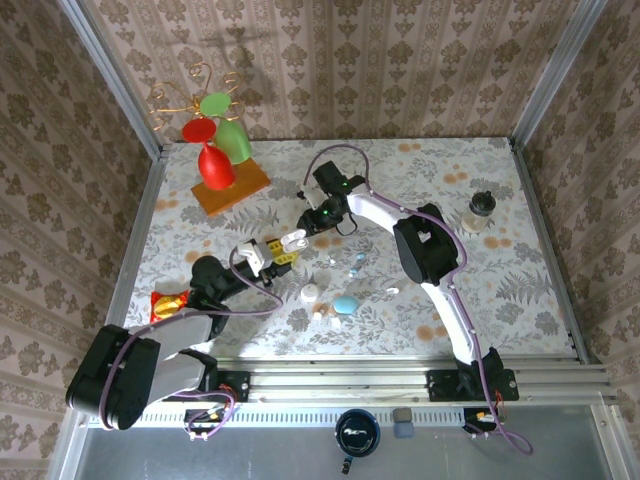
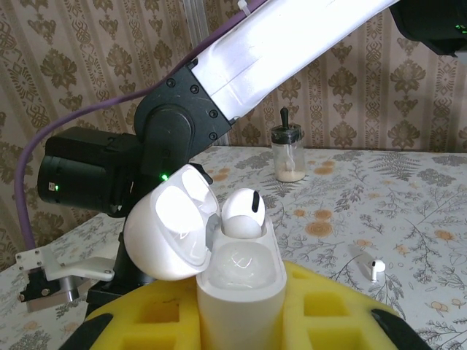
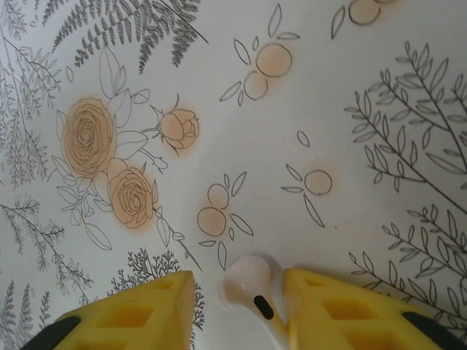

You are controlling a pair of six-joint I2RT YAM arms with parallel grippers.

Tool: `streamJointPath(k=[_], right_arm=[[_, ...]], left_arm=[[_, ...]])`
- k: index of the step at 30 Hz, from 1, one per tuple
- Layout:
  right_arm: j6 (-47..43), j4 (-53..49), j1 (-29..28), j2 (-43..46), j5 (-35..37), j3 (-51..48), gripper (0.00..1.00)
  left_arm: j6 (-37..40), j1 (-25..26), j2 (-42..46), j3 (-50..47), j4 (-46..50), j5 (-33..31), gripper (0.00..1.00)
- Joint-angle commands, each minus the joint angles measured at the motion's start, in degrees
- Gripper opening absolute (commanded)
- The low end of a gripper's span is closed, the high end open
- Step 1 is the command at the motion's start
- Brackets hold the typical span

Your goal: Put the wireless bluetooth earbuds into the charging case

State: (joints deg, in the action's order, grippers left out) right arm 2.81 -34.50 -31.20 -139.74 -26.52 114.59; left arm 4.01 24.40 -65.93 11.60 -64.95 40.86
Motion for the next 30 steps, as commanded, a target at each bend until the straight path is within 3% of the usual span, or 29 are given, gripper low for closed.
streamJointPath(k=[1, 8, 12, 17, 24, 30], right_arm=[[-0.27, -3.63, -0.26, 0.59, 0.28, -1.12, 0.31], [2.23, -2.99, -0.28, 0.85, 3.3, -1.21, 0.2], [1.11, 2.06, -0.35, 5.71, 6.37, -7.27, 0.16], [0.3, 7.4, -0.09, 15.25, 17.85, -18.36, 0.15], [-2.46, 2.88, 1.29, 22.95, 38.65, -29.66, 0.16], [-4.03, -0.55, 1.09, 22.45, 44.95, -32.58, 0.17]], left_arm=[[1.36, 0.52, 0.5, -0.18, 0.53, 0.68, 0.0], [1.24, 0.61, 0.37, -0.17, 0.36, 1.1, 0.0], [1.32, 0.7, 0.56, -0.39, 0.32, 0.78, 0.0], [2.16, 0.82, 1.18, -0.35, 1.4, 0.6, 0.0], [4.79, 1.0, 4.78, -0.53, 6.94, -0.88, 0.0], [5.09, 1.35, 5.37, -0.44, 7.29, -1.13, 0.0]])
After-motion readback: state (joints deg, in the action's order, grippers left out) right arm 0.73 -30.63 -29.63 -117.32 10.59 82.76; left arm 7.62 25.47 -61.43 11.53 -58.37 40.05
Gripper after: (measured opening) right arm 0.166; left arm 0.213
